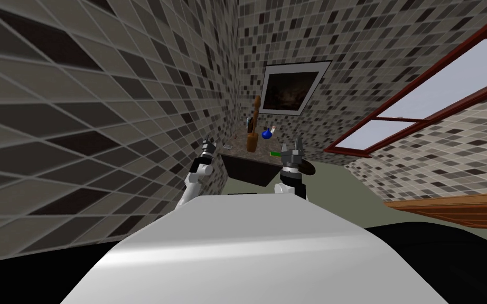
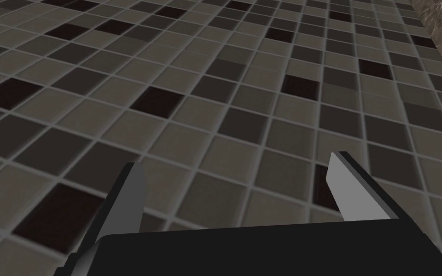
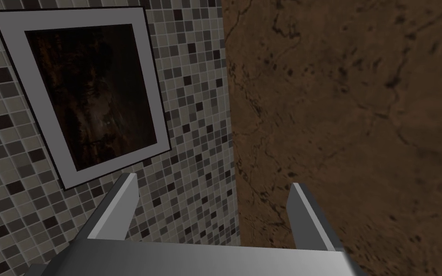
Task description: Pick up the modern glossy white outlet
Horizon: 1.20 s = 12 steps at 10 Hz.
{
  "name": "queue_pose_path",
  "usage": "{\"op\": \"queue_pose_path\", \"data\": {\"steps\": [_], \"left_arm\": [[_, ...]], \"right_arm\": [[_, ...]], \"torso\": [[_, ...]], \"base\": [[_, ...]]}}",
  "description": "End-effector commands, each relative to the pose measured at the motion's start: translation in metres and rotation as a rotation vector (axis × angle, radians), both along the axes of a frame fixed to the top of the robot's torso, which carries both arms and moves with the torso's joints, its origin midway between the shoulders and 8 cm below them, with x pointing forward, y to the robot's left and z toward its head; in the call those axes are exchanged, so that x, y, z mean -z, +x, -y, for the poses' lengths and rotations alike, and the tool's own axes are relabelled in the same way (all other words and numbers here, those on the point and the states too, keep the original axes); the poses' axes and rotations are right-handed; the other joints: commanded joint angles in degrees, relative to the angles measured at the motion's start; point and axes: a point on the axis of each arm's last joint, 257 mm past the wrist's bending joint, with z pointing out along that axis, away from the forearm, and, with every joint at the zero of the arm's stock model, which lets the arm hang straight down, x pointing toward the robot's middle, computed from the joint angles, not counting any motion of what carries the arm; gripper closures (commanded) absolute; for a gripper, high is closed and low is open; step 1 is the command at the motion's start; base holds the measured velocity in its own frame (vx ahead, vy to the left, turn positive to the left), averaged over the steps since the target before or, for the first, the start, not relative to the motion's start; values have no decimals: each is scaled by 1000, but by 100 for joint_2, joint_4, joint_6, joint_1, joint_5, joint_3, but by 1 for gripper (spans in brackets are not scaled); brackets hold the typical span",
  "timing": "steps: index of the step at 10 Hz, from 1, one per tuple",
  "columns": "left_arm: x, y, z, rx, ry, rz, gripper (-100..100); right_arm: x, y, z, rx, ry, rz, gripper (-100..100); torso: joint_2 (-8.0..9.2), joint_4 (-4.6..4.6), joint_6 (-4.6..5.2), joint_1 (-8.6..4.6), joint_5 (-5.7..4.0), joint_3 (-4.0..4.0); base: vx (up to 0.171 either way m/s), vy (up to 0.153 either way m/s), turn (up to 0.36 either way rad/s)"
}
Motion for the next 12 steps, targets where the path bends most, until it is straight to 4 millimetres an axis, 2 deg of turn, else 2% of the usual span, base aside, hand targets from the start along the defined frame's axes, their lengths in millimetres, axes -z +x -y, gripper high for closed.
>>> {"op": "queue_pose_path", "data": {"steps": [1,3,6,7,8,9,10,11,12], "left_arm": [[2,11,5,12,-2,-18,-100],[18,35,17,49,-12,-89,-100],[26,54,29,77,-11,-137,-100],[32,65,40,102,-9,-175,-100],[34,67,40,101,-8,-180,-100],[40,77,52,129,-3,-216,-100],[43,80,51,127,-3,-223,-100],[47,89,65,157,6,-256,-100],[52,91,64,154,6,-268,-100]], "right_arm": [[0,0,0,0,0,0,0],[0,0,0,0,0,0,0],[0,0,0,0,0,0,0],[0,0,0,0,0,0,0],[0,0,0,0,0,0,0],[0,0,0,0,0,0,0],[0,0,0,0,0,0,0],[0,0,0,0,0,0,0],[0,0,0,0,0,0,0]], "torso": [[0,0,0,0,0,0],[-8,-2,0,-2,0,-5],[-8,-2,0,0,0,-4],[-9,-2,0,-2,0,-5],[-10,-2,0,-1,0,-6],[-13,-3,0,-2,0,-8],[-15,-3,0,0,0,-9],[-15,-4,-1,-2,0,-9],[-15,-3,0,-1,0,-9]], "base": [[-22,28,10],[-25,43,22],[-19,36,9],[-12,38,14],[-2,36,5],[1,42,12],[-1,37,2],[-2,41,14],[2,37,-1]]}}
